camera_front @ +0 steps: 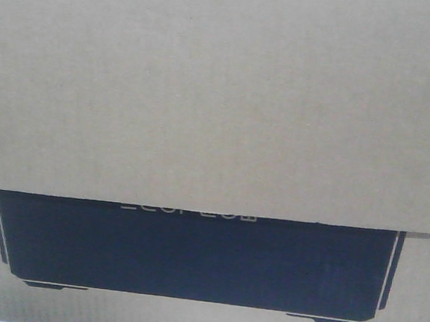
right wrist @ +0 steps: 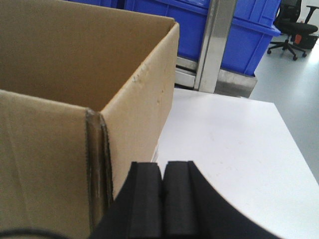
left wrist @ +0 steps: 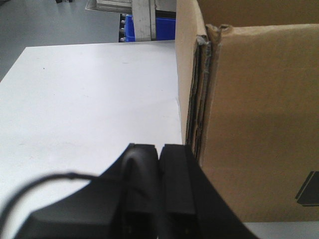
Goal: Grab box from left shelf to table start
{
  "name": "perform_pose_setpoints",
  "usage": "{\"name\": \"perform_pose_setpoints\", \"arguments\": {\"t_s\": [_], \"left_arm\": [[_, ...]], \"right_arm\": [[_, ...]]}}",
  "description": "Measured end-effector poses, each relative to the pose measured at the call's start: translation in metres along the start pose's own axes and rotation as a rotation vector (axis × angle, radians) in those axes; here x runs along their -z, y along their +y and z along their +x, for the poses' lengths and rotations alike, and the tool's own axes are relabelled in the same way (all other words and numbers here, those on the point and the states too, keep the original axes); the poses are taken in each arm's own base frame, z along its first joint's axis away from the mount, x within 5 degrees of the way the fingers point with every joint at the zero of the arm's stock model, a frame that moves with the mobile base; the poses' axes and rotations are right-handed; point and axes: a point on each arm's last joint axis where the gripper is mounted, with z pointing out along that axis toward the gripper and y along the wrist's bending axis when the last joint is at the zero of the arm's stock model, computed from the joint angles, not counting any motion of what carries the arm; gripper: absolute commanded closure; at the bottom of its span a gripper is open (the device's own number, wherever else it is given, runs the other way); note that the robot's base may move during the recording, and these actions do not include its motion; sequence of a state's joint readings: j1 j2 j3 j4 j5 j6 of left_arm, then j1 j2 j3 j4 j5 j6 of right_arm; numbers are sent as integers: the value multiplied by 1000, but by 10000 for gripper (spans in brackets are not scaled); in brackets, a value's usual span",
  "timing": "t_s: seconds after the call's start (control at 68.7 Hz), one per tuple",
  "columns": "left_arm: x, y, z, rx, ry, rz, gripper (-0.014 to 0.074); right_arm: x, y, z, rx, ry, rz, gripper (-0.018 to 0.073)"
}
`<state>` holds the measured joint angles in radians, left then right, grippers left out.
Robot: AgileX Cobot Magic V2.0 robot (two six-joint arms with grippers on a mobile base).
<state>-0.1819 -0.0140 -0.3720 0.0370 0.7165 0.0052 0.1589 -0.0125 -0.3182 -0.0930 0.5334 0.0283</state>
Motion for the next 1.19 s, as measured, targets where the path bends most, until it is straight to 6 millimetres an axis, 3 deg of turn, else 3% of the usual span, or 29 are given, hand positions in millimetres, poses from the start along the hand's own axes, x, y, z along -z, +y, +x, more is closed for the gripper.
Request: {"name": "perform_pose_setpoints", "arguments": {"t_s": [0.99, 1.194], "left_arm": [[-4, 0, -1, 20, -60, -29, 696], [-28, 0, 26, 63, -77, -80, 696]], "right_arm": [[0, 0, -1, 1, -15, 0, 502], [0, 0, -1, 2, -15, 1, 502]]}}
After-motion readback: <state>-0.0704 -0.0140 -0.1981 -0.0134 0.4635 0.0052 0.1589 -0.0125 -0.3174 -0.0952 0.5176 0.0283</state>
